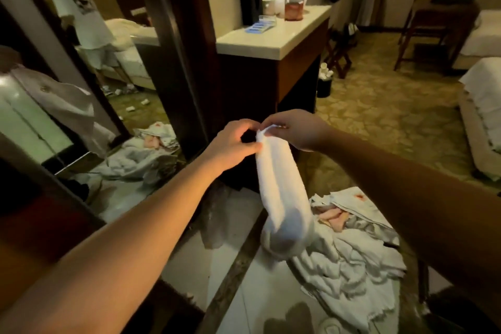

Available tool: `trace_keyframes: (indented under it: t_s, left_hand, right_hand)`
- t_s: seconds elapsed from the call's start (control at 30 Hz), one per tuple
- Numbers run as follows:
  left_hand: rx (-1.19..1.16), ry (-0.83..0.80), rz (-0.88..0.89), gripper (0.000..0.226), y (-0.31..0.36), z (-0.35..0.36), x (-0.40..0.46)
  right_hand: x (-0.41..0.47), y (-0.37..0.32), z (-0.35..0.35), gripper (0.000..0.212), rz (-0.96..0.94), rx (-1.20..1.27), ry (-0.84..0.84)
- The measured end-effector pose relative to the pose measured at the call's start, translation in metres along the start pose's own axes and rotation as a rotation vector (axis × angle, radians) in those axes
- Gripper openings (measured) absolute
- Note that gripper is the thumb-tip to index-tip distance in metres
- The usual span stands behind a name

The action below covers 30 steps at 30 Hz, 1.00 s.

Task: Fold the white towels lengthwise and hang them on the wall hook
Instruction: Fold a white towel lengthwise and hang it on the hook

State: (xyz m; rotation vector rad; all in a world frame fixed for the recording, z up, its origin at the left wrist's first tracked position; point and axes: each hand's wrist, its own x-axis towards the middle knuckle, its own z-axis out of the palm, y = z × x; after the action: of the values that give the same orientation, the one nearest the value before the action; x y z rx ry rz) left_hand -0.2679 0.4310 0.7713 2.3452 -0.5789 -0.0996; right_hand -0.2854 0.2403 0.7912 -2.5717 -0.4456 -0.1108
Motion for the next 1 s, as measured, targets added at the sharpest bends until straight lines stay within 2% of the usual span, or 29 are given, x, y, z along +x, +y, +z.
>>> trace_keyframes:
  t_s: [0.1, 0.17, 0.27, 0.4, 0.6, 0.83, 0.9, 1.0]
  left_hand:
    - [-0.024, -0.025, -0.063, 0.015, 0.002, -0.037, -0.055]
    - [-0.043, -0.030, -0.112, 0.013, 0.004, -0.052, -0.084]
    - [-0.076, -0.077, -0.203, 0.022, 0.003, -0.069, -0.128]
    - [-0.074, -0.053, -0.316, 0.019, -0.011, -0.086, -0.185]
    - [0.060, -0.037, -0.589, 0.033, -0.051, -0.095, -0.290]
    - [0.075, 0.084, -0.829, 0.037, -0.060, -0.124, -0.420]
    - [0.154, 0.106, -0.874, 0.035, -0.058, -0.139, -0.457]
    - [0.326, 0.118, -0.915, 0.051, -0.055, -0.167, -0.507]
  right_hand:
    - [-0.020, -0.057, 0.000, 0.024, -0.048, -0.017, 0.013]
    - [-0.032, -0.088, -0.003, 0.024, -0.051, -0.025, 0.043]
    - [-0.052, -0.130, -0.006, 0.023, -0.040, -0.026, 0.125]
    - [-0.074, -0.165, -0.007, 0.027, -0.023, -0.021, 0.243]
    - [-0.099, -0.204, 0.004, 0.023, -0.012, 0.140, 0.333]
    - [-0.122, -0.244, 0.036, 0.025, 0.008, 0.271, 0.316]
    - [-0.130, -0.257, 0.046, 0.024, -0.003, 0.279, 0.291]
    - [-0.140, -0.280, 0.062, 0.021, -0.028, 0.290, 0.248]
